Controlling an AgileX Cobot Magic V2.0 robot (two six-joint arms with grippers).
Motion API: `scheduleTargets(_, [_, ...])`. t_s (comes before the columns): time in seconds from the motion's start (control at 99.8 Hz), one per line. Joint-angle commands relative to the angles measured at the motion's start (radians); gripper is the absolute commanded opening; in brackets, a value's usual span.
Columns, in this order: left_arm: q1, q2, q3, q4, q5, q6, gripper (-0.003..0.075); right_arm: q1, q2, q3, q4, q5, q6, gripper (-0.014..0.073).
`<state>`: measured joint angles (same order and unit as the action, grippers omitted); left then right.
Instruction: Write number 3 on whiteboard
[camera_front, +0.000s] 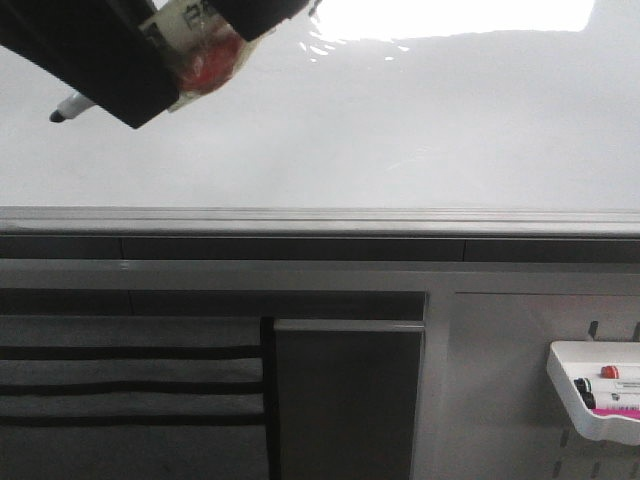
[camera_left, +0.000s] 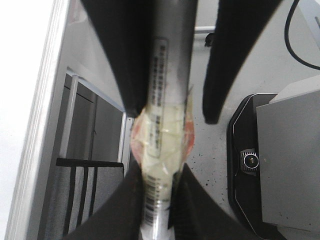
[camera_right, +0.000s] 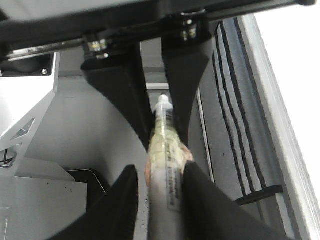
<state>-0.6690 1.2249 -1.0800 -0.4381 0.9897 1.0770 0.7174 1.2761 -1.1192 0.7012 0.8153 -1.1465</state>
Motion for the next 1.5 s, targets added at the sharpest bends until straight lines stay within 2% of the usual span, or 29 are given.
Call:
scheduleTargets(0.0, [-0.006,-0.027,-0.033,-0.056,-0.038,0.000,-0.0020,0.001,-0.014,-0.032,0.024,-0.024,-0.011,0.0186])
scheduleTargets(0.17, [-0.006,-0.027,-0.033,-0.056,-0.040,0.000,-0.0020,0.001,-0.014,-0.032,0.024,-0.022,-0.011,0.0178])
scheduleTargets(0.331, [-0.006,-0.027,-0.033,-0.056,-0.051,0.000,-0.0017,0.001,-0.014,-0.032,0.025,-0.022,-0.011,0.0049])
scheduleTargets(0.381, [-0.006,-0.027,-0.033,-0.056,-0.056,0.000,0.0006,0.001,-0.014,-0.032,0.025,-0.020,-0.011,0.0022])
scheduleTargets(0.471, [-0.006,-0.027,-0.033,-0.056,-0.067,0.000,0.0118,0.001,-0.014,-0.032,0.025,-0.020,-0.011,0.0008])
scheduleTargets(0.531, [-0.006,-0.029,-0.035,-0.056,-0.083,0.000,0.0246,0.001,-0.014,-0.032,0.025,-0.020,-0.011,0.0008])
scheduleTargets(0.541, [-0.006,-0.029,-0.035,-0.056,-0.086,0.000,0.0246,0.001,-0.014,-0.032,0.025,-0.020,-0.011,0.0008])
scheduleTargets(0.591, [-0.004,-0.037,-0.037,-0.052,-0.095,0.000,0.0342,0.001,-0.020,-0.032,0.020,-0.020,-0.009,0.0008])
scheduleTargets(0.691, [0.015,-0.080,-0.037,-0.050,-0.122,-0.012,0.0433,-0.011,-0.055,-0.032,-0.032,-0.028,0.054,0.0008])
scheduleTargets(0.902, [0.171,-0.207,-0.005,-0.050,-0.132,-0.141,0.0426,-0.134,-0.195,-0.030,-0.211,-0.014,0.353,0.0008])
scheduleTargets(1.102, [0.338,-0.344,0.136,-0.110,-0.208,-0.244,0.0426,-0.329,-0.368,0.082,-0.243,-0.048,0.588,0.0008])
scheduleTargets(1.212, [0.394,-0.423,0.229,-0.163,-0.274,-0.247,0.0426,-0.397,-0.456,0.210,-0.243,-0.127,0.611,0.0008])
scheduleTargets(1.312, [0.404,-0.468,0.281,-0.173,-0.346,-0.247,0.0426,-0.411,-0.516,0.294,-0.243,-0.192,0.611,0.0008])
scheduleTargets(1.493, [0.404,-0.477,0.291,-0.173,-0.344,-0.247,0.0426,-0.411,-0.534,0.329,-0.243,-0.201,0.611,0.0008])
